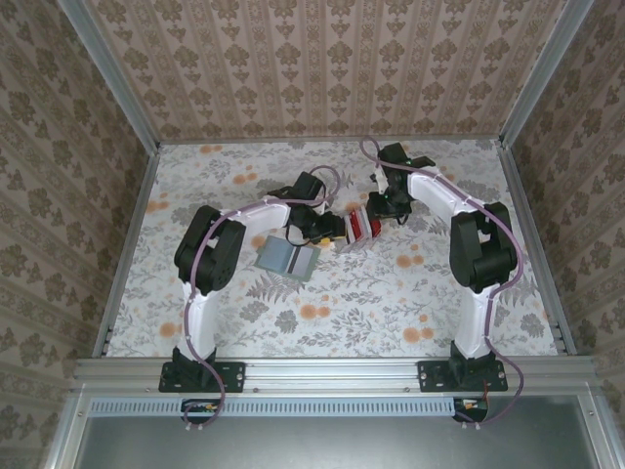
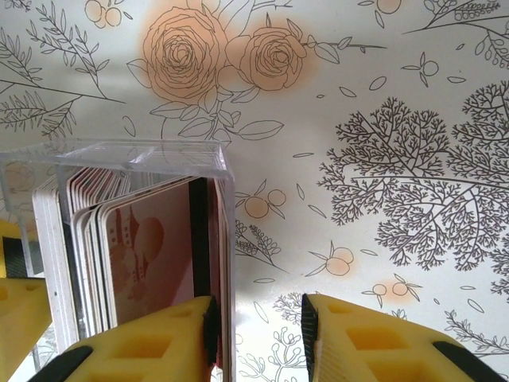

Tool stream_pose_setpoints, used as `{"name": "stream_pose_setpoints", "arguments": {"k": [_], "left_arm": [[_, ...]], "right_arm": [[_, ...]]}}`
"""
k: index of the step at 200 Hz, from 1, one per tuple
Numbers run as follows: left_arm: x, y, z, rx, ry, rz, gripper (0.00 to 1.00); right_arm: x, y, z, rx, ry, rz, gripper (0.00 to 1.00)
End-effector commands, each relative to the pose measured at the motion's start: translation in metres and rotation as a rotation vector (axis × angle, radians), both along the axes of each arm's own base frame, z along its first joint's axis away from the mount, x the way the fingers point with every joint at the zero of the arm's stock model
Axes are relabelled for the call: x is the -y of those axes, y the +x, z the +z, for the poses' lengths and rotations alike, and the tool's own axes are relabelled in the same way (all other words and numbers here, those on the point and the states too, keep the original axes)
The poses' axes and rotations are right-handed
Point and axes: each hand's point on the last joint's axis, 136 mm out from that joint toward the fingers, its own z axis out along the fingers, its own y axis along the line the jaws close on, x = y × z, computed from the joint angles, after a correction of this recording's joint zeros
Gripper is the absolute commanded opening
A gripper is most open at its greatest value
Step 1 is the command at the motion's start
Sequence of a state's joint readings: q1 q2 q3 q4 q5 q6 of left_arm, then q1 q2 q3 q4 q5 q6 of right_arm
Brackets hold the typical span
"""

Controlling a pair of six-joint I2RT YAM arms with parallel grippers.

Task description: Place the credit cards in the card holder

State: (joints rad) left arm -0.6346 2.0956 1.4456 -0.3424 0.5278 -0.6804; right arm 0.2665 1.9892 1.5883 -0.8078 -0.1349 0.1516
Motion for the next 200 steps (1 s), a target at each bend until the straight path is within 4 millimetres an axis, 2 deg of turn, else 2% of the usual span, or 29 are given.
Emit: {"name": "stream_pose_setpoints", "arguments": {"k": [1,28,55,86,98,130,200], "left_arm": [[0.001,-0.005,-0.008,-0.025,0.017,-0.016,0.41],[0.001,-0.006,-0.007,-0.024,0.017,-0.016,0.41],[0.000,-0.006,-0.008,-0.025,0.019,-0.013,0.41],[0.001,-0.005,-0.008,-0.023,0.018,-0.012,0.41],[0.001,-0.005,-0.008,-0.022,0.018,-0.012,0.41],[0.001,-0.007,-0.009,-0.028,0.017,-0.015,0.41],[0.000,-0.007,-0.006,-0.021,0.017,-0.013,0.41]], "right_arm": [[0.009,0.000,0.022,0.036,-0.035,0.001,0.35],[0.009,-0.001,0.026,0.045,-0.031,-0.001,0.30],[0.009,-0.001,0.032,0.056,-0.027,-0.001,0.21],[0.010,-0.002,0.038,0.066,-0.026,0.000,0.16],[0.010,-0.002,0.039,0.069,-0.025,0.000,0.11],[0.010,-0.005,0.043,0.071,-0.023,0.003,0.10],[0.003,-0.007,0.080,0.142,0.050,-0.001,0.03]]}}
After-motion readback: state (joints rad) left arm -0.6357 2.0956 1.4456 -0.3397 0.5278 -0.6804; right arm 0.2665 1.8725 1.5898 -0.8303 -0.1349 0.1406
